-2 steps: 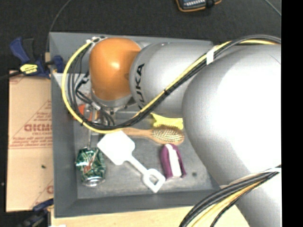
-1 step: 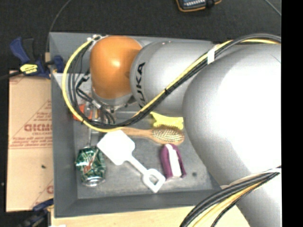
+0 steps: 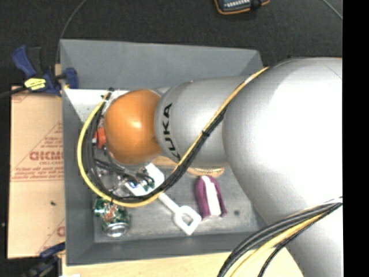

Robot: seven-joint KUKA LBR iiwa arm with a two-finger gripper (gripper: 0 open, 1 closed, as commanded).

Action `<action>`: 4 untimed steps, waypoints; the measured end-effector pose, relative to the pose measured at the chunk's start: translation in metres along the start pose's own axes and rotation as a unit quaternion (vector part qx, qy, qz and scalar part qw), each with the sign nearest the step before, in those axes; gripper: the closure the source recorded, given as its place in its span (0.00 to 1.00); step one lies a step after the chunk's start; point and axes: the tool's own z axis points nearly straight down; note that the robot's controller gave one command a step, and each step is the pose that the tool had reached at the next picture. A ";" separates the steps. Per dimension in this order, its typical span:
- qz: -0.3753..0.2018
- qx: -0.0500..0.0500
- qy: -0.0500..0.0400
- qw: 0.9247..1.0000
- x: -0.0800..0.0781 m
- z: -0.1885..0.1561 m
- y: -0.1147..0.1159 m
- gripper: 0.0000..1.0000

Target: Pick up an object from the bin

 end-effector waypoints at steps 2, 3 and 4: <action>-0.227 -0.002 0.003 0.974 0.040 -0.022 0.022 0.00; -0.215 -0.003 0.006 0.977 0.032 0.007 0.015 0.00; -0.360 0.003 -0.008 0.933 0.061 0.003 0.042 1.00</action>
Offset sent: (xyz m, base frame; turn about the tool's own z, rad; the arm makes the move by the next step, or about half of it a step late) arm -0.0458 -0.0041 0.0217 -0.4582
